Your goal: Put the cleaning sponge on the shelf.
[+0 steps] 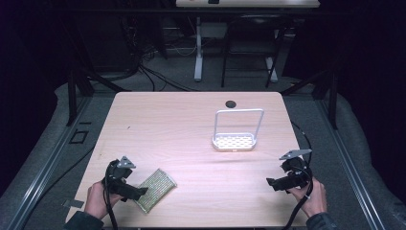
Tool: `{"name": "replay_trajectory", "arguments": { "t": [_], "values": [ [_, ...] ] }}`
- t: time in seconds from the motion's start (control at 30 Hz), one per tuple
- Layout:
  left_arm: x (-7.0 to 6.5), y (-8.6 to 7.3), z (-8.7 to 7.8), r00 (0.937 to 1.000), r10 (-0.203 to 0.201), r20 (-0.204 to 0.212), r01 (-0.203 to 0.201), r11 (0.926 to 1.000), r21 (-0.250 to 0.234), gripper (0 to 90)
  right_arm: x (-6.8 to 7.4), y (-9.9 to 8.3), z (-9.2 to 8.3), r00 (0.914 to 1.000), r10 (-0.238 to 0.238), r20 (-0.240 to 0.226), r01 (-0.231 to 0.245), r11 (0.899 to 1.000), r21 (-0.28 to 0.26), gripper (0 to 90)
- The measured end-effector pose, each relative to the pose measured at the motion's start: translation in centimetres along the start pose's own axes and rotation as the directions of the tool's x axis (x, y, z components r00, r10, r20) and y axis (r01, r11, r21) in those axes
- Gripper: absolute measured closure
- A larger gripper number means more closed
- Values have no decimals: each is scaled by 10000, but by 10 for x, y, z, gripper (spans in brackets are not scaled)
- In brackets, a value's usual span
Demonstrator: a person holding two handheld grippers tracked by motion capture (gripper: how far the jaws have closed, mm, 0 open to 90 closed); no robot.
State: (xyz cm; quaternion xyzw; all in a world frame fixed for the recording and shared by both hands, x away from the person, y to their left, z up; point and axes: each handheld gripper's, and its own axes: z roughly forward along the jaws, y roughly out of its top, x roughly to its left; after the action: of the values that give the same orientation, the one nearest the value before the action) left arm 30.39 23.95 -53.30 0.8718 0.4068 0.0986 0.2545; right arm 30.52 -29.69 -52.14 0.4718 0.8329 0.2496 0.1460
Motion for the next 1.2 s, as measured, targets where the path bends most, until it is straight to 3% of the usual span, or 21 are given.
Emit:
{"name": "replay_trajectory", "arguments": {
  "t": [0.5,0.83,1.03,1.2],
  "values": [
    [-12,6,8,9988,177,449,-189,9994,281,0,0,2,-2,9999,3,-140,-3,10000,3,41],
    [-25,12,21,9956,590,721,-646,9949,777,0,1,4,-2,9997,-14,-239,16,10000,84,47],
    [-31,15,23,9947,765,684,-812,9943,695,3,1,4,-3,9997,41,-236,-41,10000,15,48],
    [-35,16,30,9930,971,676,-1035,9897,990,67,1,4,-2,9998,-51,-209,52,10000,62,52]
  ]
}}
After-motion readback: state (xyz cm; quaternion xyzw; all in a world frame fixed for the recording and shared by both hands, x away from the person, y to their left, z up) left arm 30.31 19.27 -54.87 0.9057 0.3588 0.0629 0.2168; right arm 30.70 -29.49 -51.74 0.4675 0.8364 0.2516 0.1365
